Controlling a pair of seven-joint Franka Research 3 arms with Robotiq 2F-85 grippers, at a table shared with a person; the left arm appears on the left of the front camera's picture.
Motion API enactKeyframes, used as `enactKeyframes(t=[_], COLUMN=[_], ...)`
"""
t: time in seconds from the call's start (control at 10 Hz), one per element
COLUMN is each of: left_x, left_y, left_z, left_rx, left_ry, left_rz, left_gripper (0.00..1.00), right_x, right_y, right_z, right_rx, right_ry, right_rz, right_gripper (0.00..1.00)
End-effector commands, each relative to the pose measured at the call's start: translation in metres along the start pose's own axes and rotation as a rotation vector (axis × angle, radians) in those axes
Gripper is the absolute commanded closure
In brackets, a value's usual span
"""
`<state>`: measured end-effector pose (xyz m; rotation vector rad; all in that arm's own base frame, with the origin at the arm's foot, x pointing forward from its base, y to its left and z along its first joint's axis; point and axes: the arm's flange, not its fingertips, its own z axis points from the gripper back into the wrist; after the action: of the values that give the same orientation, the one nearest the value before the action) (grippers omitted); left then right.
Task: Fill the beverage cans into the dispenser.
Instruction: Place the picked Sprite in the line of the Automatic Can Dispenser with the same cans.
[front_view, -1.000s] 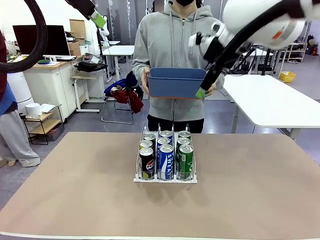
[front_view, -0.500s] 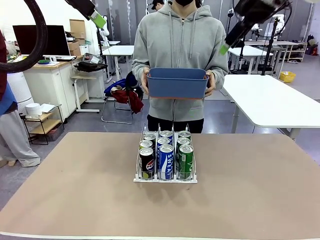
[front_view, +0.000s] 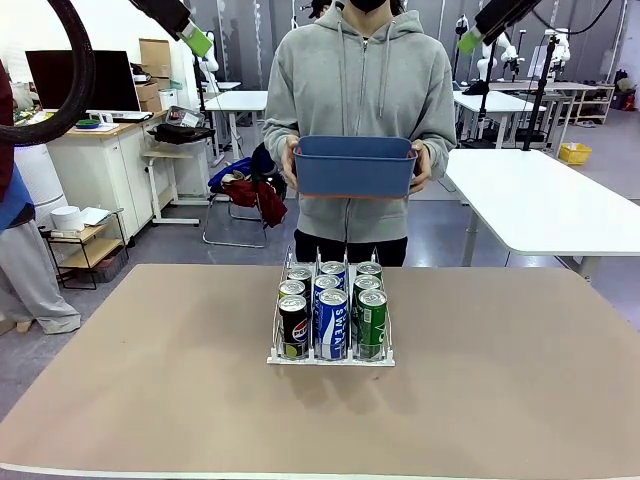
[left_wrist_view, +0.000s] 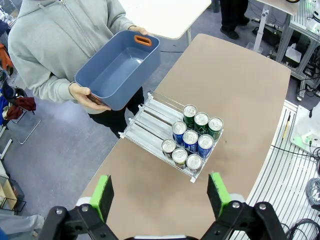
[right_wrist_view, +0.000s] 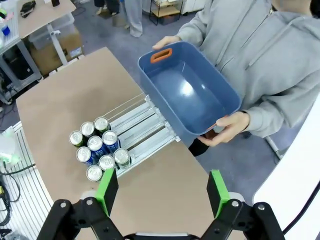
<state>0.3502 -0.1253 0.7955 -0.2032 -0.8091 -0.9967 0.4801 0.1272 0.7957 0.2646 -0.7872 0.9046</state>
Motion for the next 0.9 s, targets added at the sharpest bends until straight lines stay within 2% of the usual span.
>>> enactKeyframes(t=[0.0, 0.8], left_x=[-0.005, -0.005], left_y=[-0.002, -0.002], left_z=[-0.001, -0.001], left_rx=[-0.016, -0.016], left_ry=[-0.007, -0.007], left_rz=[0.002, 0.002], left_gripper=[0.0, 0.0], right_x=[-0.014, -0.005], right_y=[0.007, 0.012], right_z=[0.008, 0.022], right_rx=[-0.024, -0.037], right_ry=[-0.046, -0.036], right_rz=[0.02, 0.012], right_gripper=[0.05, 0.05])
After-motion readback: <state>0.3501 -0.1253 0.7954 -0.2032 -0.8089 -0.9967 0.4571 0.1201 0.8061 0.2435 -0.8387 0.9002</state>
